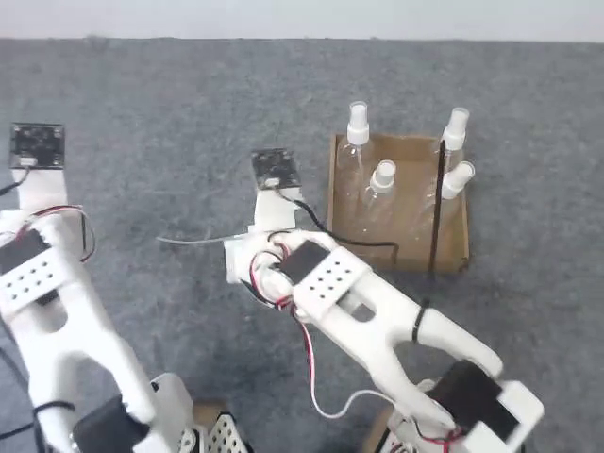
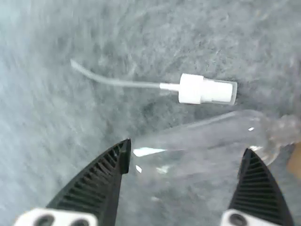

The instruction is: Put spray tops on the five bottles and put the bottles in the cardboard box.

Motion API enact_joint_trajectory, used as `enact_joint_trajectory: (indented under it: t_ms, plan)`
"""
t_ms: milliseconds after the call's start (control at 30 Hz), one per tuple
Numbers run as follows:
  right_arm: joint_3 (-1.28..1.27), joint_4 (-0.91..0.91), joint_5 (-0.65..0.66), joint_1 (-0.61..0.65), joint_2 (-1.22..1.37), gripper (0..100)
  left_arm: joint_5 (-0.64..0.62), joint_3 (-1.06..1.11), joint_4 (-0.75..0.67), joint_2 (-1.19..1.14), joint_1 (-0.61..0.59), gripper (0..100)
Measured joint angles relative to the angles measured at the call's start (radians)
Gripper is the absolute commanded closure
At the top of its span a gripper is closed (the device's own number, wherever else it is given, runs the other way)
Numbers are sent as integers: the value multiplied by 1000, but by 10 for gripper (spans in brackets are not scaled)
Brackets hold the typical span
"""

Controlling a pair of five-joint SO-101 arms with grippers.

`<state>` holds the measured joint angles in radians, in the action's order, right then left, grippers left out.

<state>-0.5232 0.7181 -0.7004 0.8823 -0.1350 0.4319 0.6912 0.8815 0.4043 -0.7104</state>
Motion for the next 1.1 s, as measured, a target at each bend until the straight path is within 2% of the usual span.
enact_joint_trajectory:
  t_ms: [167,300,567,867,1100]
  plan:
    - [46,0,-284,0,25,693,5,0,-29,-15,2,987]
    - [46,0,-404,0,25,693,5,0,-31,-15,0,987]
    - [46,0,-456,0,25,696,5,0,-31,-15,0,987]
    - [46,-51,-459,-84,181,696,5,0,-31,-15,0,987]
    - [46,-55,-459,-80,189,696,5,0,-31,-15,0,987]
